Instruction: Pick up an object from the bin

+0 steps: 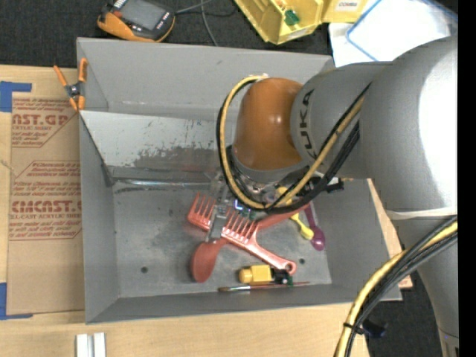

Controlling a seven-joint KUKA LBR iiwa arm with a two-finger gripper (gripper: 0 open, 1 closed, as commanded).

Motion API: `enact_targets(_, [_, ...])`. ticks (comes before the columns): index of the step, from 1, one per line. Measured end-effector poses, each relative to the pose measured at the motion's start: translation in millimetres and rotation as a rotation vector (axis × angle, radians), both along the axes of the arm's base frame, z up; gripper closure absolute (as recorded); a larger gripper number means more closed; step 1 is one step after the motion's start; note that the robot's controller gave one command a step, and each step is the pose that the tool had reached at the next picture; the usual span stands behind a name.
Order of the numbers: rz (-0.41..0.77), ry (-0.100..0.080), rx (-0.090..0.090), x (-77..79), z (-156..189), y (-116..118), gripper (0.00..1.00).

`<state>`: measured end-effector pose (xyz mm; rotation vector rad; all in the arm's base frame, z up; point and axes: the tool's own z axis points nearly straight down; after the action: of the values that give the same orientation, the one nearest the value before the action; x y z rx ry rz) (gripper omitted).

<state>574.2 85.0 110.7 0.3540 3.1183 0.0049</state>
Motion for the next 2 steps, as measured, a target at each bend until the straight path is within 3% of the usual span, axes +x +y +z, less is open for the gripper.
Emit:
enact_targets(1, [0.049,-0.006,-0.002,5.4,38,5,0.0])
enact_targets(2, [-0.243,0.005,0.0,-3.4,-2,-14,0.0])
